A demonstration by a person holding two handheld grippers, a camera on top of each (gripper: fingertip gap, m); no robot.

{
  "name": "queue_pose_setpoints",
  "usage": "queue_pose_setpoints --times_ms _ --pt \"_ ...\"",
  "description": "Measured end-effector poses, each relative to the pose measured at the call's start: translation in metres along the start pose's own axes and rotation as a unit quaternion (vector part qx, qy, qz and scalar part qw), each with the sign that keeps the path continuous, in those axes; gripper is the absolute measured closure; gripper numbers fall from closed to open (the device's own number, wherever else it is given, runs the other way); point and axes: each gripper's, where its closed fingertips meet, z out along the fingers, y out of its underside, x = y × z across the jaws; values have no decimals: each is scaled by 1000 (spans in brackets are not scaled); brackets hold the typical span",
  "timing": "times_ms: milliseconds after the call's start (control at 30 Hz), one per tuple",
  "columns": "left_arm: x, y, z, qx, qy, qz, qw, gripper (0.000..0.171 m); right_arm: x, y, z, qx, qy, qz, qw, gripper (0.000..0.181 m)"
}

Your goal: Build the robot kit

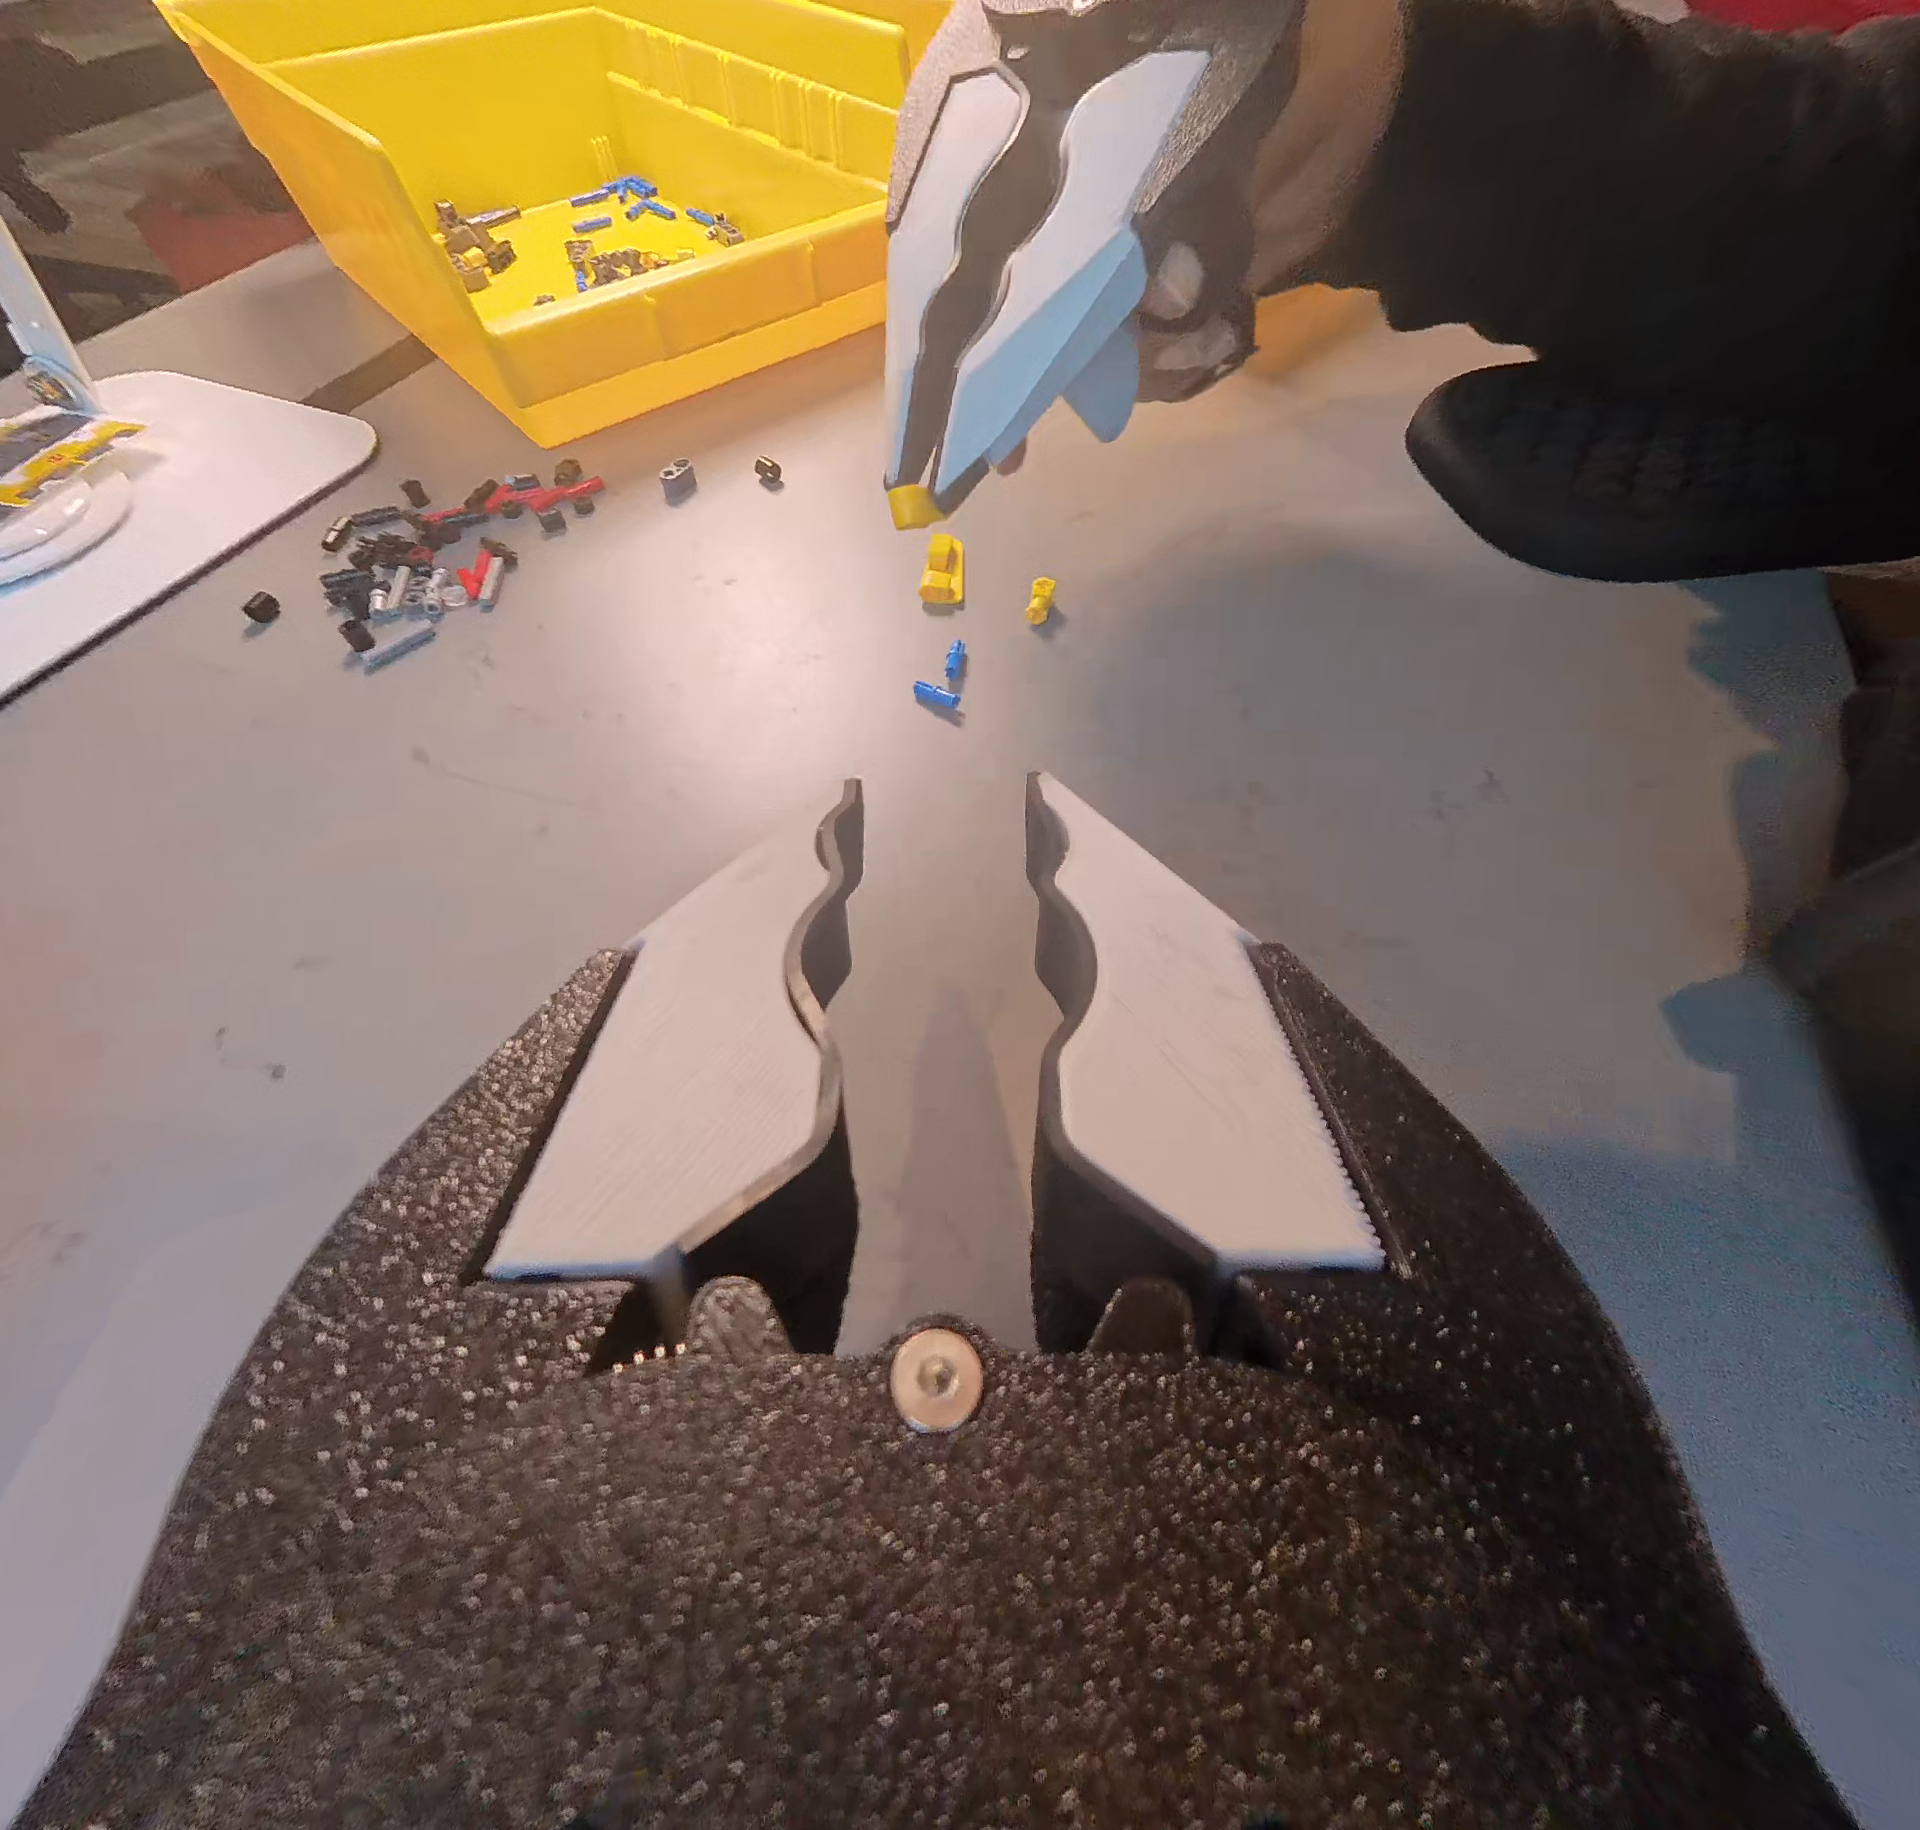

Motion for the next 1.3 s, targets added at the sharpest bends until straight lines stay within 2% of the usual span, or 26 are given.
queue_pose_setpoints --times_ms 200,333,533,933,1000,1200,1300 --pt "-3 -15 0 18 -72 100 992 137 -35 -38 20 118 -95 131 980 174" --pt "-4 -28 -2 41 -112 147 982 141 -46 -46 26 152 -145 208 955 174" --pt "0 -35 -4 54 -118 169 977 154 -55 -41 35 153 -183 260 936 174" --pt "3 -31 -3 49 -102 161 980 159 -54 -38 35 157 -195 272 929 175" --pt "2 -31 -4 52 -104 160 980 168 -51 -39 33 163 -191 273 929 180" --pt "2 -32 -7 57 -96 148 983 171 -56 -39 33 151 -181 221 946 181" --pt "2 -31 -6 57 -89 140 984 171 -56 -38 33 152 -183 228 944 181"
